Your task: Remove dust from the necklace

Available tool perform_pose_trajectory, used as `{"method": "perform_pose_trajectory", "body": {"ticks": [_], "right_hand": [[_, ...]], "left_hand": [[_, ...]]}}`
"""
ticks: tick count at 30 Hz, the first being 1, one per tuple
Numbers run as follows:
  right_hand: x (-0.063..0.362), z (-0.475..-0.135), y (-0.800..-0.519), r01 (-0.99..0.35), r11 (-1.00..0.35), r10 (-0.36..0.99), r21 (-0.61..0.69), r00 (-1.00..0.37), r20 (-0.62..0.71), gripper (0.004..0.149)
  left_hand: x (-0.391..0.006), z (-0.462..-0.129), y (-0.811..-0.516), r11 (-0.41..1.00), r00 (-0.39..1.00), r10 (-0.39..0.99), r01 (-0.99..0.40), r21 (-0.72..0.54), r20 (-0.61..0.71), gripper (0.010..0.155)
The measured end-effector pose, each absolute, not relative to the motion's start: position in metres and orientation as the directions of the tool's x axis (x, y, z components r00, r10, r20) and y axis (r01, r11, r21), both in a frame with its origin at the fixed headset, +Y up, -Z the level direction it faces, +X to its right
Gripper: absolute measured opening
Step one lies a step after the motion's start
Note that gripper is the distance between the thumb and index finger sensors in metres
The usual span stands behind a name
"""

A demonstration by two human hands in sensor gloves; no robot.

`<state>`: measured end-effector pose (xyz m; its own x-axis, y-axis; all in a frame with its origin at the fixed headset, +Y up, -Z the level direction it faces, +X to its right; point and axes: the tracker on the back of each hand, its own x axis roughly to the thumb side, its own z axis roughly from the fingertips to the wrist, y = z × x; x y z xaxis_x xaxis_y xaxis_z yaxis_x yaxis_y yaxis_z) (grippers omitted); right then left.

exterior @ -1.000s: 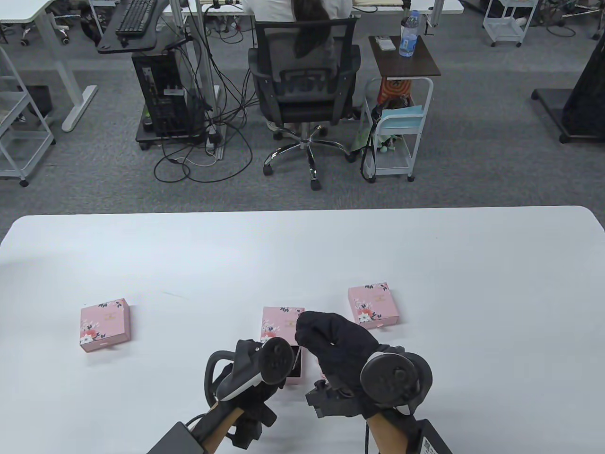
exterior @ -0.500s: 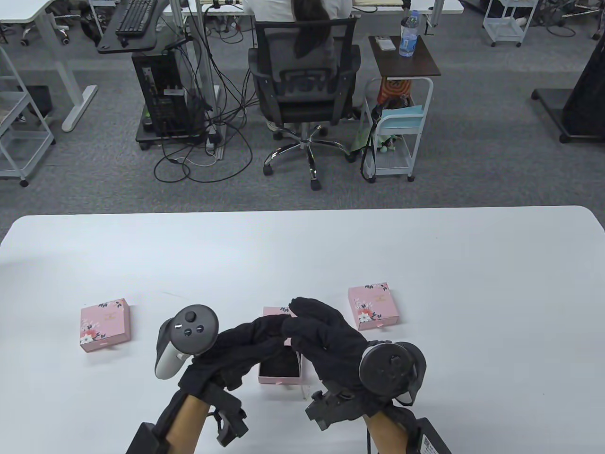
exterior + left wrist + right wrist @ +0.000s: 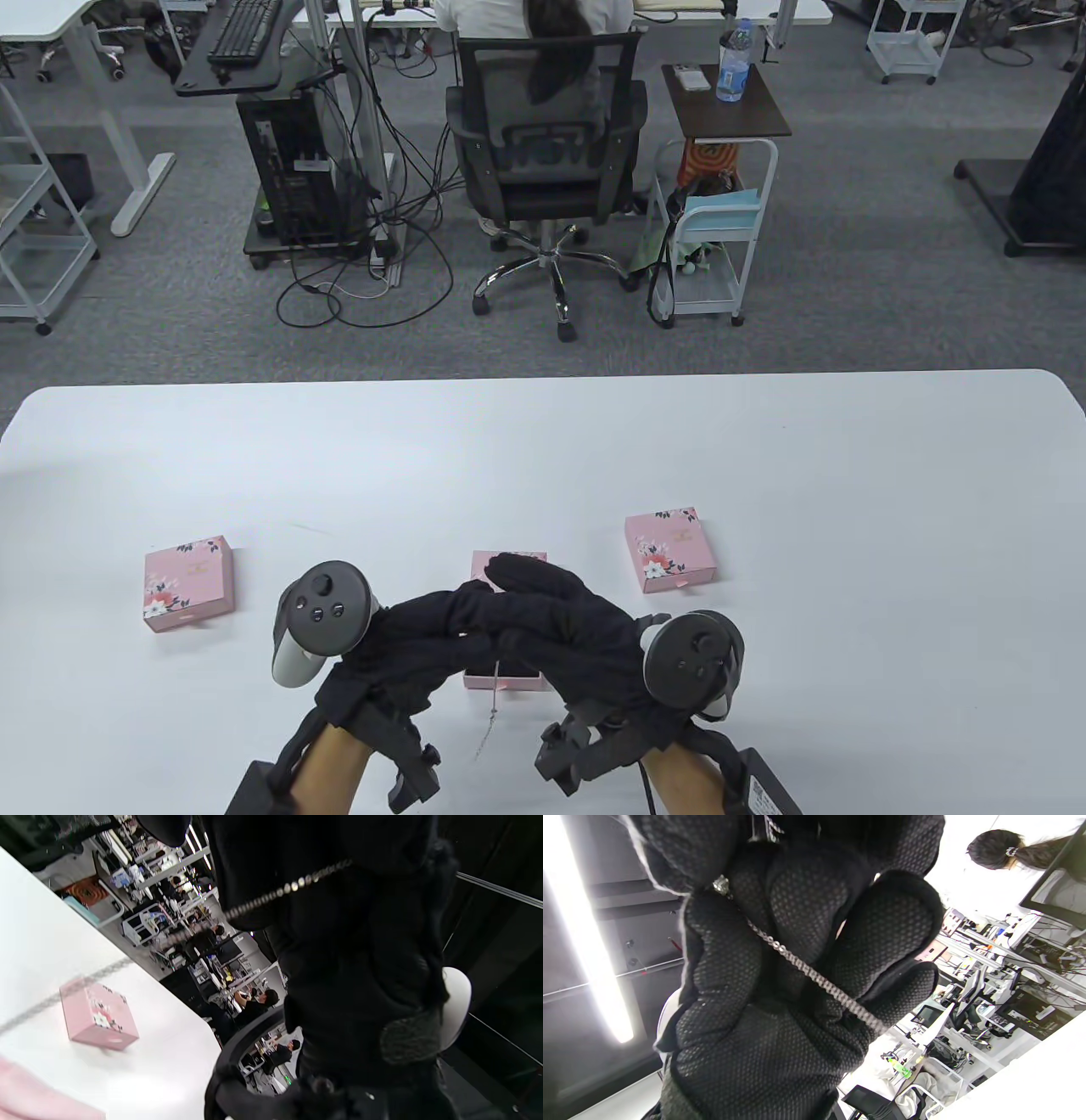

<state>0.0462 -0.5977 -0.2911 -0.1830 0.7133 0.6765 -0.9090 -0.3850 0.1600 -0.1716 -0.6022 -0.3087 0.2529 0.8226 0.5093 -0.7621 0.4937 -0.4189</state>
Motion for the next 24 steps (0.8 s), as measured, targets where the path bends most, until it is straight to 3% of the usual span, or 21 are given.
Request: {"method": "perform_pose_trajectory", "body": {"ticks": [3,8,14,19,24], "right_hand": [[0.052,-0.29,-0.595,-0.915,-0.385,0.706,0.123,-0.206,0.677,0.043],[0.062,-0.298,-0.599,-0.891,-0.453,0.693,-0.029,-0.373,0.617,0.045],[0.066,-0.33,-0.635,-0.687,-0.703,0.628,-0.186,-0.721,0.293,0.045],[0.066,-0.36,-0.693,-0.435,-0.898,0.434,-0.062,-0.9,0.03,0.045],[0.068,-0.373,-0.74,-0.172,-0.975,0.16,0.144,-0.983,-0.093,0.044]], "left_hand": [[-0.172,-0.306,-0.601,0.513,0.287,0.802,-0.78,-0.358,0.523,0.042],[-0.175,-0.305,-0.6,0.548,0.335,0.776,-0.778,-0.307,0.535,0.041],[-0.179,-0.305,-0.599,0.559,0.36,0.761,-0.786,-0.264,0.539,0.041],[-0.181,-0.303,-0.598,0.592,0.406,0.727,-0.779,-0.206,0.553,0.041],[-0.184,-0.303,-0.597,0.612,0.44,0.705,-0.774,-0.163,0.556,0.041]]}}
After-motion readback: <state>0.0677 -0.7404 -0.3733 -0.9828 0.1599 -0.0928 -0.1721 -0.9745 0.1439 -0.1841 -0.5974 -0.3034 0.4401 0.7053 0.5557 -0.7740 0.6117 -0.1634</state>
